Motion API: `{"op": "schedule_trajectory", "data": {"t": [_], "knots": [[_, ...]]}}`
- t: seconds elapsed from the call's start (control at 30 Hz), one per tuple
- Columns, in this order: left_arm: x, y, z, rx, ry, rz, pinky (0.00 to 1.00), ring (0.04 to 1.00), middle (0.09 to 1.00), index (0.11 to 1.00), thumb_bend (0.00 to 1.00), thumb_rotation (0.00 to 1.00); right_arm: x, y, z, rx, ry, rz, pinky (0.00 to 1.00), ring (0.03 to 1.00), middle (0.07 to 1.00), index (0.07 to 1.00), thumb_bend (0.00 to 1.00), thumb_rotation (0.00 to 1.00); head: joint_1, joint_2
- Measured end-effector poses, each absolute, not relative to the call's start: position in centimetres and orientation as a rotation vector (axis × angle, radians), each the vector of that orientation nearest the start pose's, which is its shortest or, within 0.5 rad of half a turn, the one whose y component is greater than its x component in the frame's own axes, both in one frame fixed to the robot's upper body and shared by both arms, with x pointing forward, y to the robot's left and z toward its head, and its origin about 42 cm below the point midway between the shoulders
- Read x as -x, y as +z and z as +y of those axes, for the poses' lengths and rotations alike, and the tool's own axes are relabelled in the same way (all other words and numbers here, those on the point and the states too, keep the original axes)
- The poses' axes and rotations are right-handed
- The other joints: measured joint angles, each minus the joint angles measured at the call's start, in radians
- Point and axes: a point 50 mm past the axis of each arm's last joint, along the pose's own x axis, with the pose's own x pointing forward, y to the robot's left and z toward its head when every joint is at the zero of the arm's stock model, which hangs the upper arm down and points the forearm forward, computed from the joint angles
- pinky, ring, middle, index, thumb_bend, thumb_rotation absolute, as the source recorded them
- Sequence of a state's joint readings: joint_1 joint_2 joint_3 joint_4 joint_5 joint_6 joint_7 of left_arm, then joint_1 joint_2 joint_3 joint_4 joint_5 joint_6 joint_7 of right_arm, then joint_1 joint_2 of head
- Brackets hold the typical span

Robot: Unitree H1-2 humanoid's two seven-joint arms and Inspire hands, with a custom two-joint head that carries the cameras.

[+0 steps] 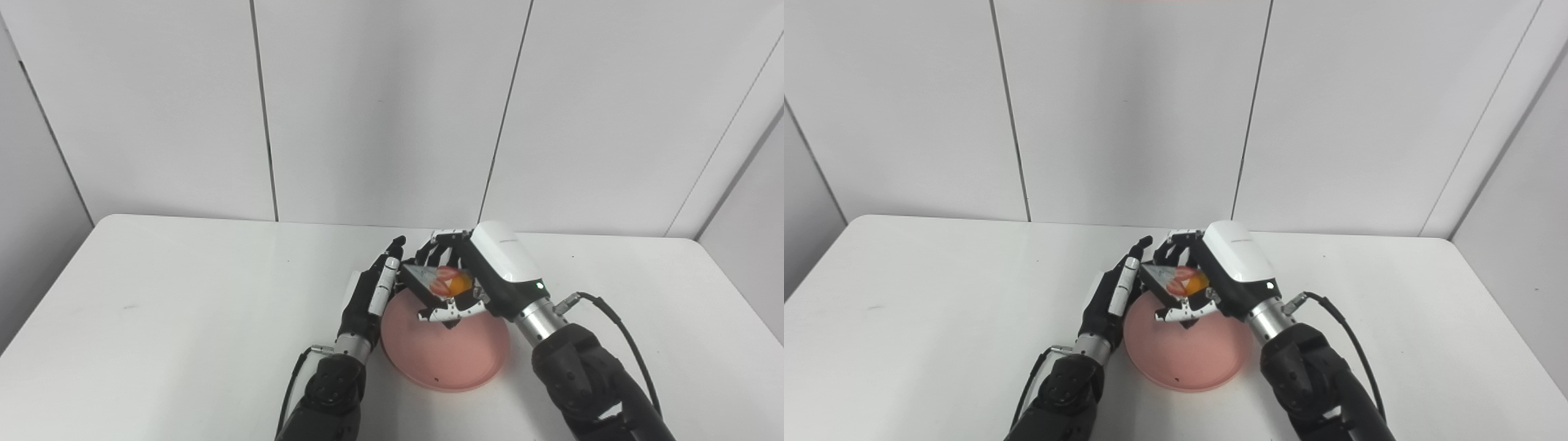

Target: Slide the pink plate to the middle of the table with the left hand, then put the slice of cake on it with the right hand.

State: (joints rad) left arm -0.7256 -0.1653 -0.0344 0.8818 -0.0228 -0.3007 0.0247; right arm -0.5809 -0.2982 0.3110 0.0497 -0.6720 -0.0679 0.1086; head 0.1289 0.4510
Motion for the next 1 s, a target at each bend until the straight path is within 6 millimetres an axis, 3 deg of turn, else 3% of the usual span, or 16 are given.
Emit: {"op": "schedule_trajectory", "data": {"t": [0.33,0.83,0.87,0.9,0.93,0.97,1.0], "knots": [[-46.6,14.9,5.3,0.100,-0.262,-0.107,0.66,0.665,0.729,0.876,0.73,1.00,-43.4,23.2,-16.8,1.116,0.341,-0.532,0.22,0.286,0.475,0.488,0.53,0.00,-0.026,0.009],[-46.2,15.0,5.6,0.107,-0.266,-0.103,0.67,0.677,0.725,0.886,0.72,1.00,-43.7,22.2,-17.3,1.169,0.329,-0.503,0.27,0.353,0.431,0.541,0.52,0.01,-0.051,0.012],[-46.2,15.0,5.6,0.108,-0.266,-0.102,0.67,0.681,0.720,0.888,0.72,1.00,-43.7,22.2,-17.3,1.177,0.330,-0.504,0.28,0.361,0.459,0.507,0.52,0.11,-0.051,0.014],[-46.2,15.1,5.6,0.108,-0.267,-0.101,0.67,0.682,0.720,0.888,0.72,1.00,-43.7,22.2,-17.3,1.183,0.331,-0.505,0.28,0.362,0.464,0.502,0.52,0.13,-0.051,0.014],[-46.2,15.1,5.6,0.108,-0.269,-0.100,0.67,0.688,0.743,0.890,0.71,1.00,-43.7,22.2,-17.3,1.187,0.331,-0.505,0.29,0.388,0.499,0.574,0.63,0.44,-0.052,0.015],[-46.2,15.0,5.7,0.108,-0.271,-0.100,0.66,0.692,0.753,0.893,0.71,1.00,-43.7,22.2,-17.5,1.194,0.331,-0.504,0.30,0.401,0.518,0.610,0.67,0.60,-0.052,0.015],[-46.1,15.0,5.7,0.109,-0.272,-0.100,0.66,0.693,0.756,0.894,0.71,1.00,-43.7,22.2,-17.7,1.204,0.330,-0.502,0.32,0.417,0.537,0.629,0.70,0.69,-0.055,0.017]]}}
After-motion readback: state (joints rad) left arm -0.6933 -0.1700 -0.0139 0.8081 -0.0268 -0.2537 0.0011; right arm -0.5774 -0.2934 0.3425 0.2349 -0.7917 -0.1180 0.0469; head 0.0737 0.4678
